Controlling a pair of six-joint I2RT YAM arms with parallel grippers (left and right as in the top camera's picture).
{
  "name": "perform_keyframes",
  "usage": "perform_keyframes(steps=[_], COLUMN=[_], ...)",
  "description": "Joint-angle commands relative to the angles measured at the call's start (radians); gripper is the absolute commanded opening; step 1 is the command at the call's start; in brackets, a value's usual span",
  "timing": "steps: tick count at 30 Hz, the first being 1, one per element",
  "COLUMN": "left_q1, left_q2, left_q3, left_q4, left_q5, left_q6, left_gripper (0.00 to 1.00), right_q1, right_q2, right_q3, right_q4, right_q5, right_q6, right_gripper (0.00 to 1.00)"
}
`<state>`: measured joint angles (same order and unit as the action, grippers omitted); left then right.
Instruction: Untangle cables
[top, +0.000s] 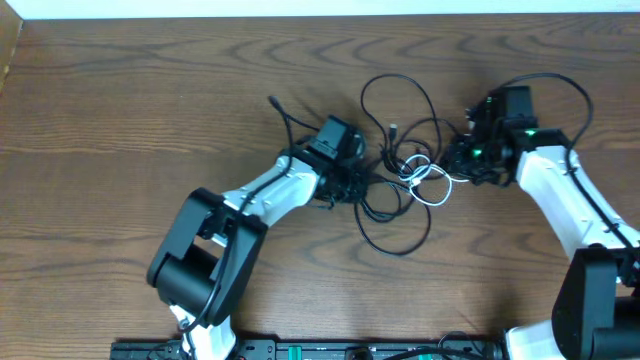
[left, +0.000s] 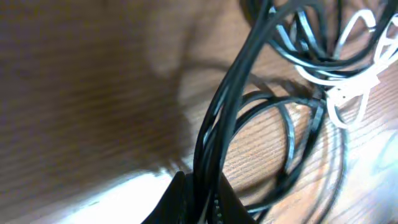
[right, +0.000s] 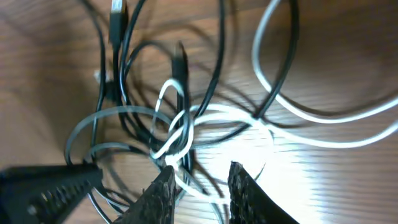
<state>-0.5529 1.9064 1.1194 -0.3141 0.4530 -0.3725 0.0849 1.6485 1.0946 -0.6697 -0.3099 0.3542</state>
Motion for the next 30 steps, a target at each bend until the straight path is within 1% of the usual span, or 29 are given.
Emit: perform_keyframes(steps=[1,3,6,9,12,15,16,24,30], left_q1=[-0.003,-0.005,-0.005,-0.005,-0.005,-0.005,-0.005,-0.005,-0.005], left_q2=[-0.039,-0.039,-0.039,-0.039,-0.039,-0.039,-0.039,-0.039,-0.039], left_q3=[-0.003,-0.003,-0.003,-0.003,-0.003,-0.003,-0.003,-0.003,-0.003], left_q4=[-0.021,-0.047,-0.085,-0.128,-0.152,-0.157,-0.156,-0.156,-0.164], left_q5=[-0.019,-0.02,-0.03,-0.094,-0.107,-0.107,-0.107,-0.107,-0.107], left_q6=[0.012,0.013,0.017,0.016,0.016,0.016,0.016,0.016,0.016], left_gripper=[0.07,0.07,0.07,0.08,0.07,0.08,0.07,0.07,0.07], right_q1=[0.054,0.076,0.103,0.115,0.12,0.134,0.148,0.221,0.23], right_q2=[0.032,0.04,0.042,0.042,0.042,0.043,0.045,0.099,0.168], right_q3=[-0.003,-0.003,-0.003,-0.003,-0.003,-0.004,-0.004,-0.004,-0.004], right_q4=[0.032,0.054,0.069,0.093,0.126,0.171,0.193,0.203,0.229], right_q5=[0.006,0.029,0.146,0.198,0.169,0.087,0.037,0.031,0.138], right_q6=[-0.013,-0.019,-0.018,0.0,0.001,-0.004,-0.034,-0.082,-0.082], right_gripper=[0.25,0.25,0.23,0.23,0.17,0.15,0.15,0.19,0.25])
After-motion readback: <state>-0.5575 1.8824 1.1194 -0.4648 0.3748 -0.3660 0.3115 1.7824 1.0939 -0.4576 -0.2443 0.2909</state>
